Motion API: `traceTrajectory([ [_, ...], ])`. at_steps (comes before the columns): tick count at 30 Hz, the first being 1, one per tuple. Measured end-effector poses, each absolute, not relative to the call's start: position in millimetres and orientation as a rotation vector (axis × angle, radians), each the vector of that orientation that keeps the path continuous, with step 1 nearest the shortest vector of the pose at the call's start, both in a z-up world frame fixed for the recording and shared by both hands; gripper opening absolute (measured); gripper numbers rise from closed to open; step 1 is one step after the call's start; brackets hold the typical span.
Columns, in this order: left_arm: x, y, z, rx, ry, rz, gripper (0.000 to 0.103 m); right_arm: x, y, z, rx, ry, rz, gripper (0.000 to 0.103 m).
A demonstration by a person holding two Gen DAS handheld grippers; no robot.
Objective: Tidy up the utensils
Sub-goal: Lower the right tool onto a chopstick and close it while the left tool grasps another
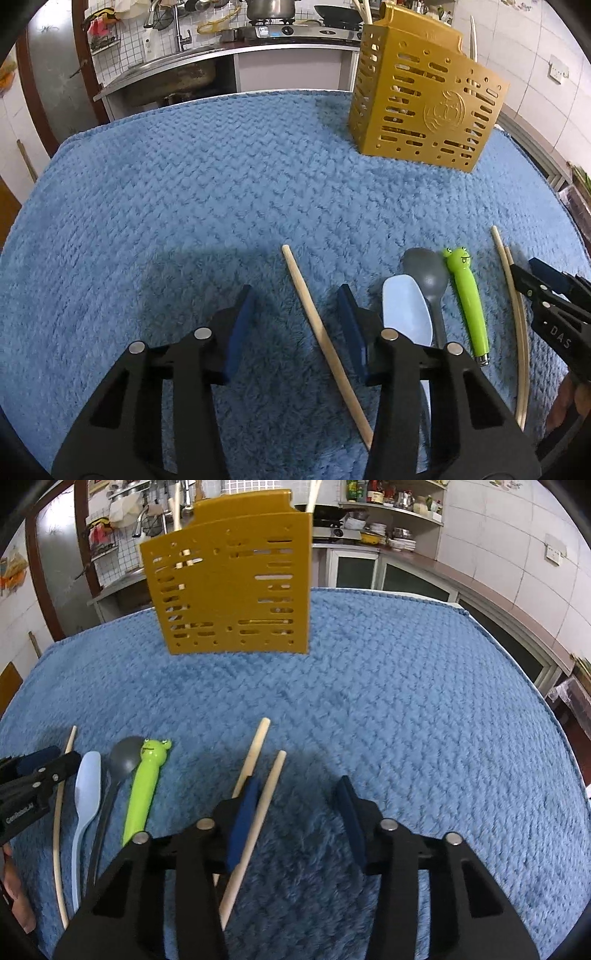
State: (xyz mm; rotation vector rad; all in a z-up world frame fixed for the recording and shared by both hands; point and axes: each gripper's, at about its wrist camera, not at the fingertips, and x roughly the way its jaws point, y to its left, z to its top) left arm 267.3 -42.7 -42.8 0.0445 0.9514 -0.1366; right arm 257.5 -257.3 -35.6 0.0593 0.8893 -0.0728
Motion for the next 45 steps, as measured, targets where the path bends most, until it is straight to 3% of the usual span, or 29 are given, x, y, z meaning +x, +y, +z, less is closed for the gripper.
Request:
traceTrajectory([
  [5,270.2,-43.1,-41.3,0.054,0.959,-0.135,0.036,260.6,-256.8,-34.0,0.075,0.905,-0.033,0.024],
  [9,271.3,-41.2,-39.6,0.058,0.968,-0.141,0.015,259.8,-257.1,-32.2,0.080,0.902,-0.028,0.016],
  [23,275.4,-49.5,-40.9,0.090,0.974,-0.134,0.014,266.5,-258.3,-31.8,0.089,0.936,-0.014,0.016],
  [28,274.2,-47.9,-39.5,0.084,0.975,-0.140,0.012,265.5,-260.7,-30.8,0.108,0.933,-0.008,0.013],
  [33,274.7,-43.8,-35.7,0.068,0.977,-0.147,0.007,263.6,-266.0,-25.5,0.142,0.920,0.008,0.002],
  [45,271.9,-41.9,-23.1,0.051,0.965,-0.180,0.004,269.8,-266.4,-24.9,0.152,0.959,0.021,0.002],
])
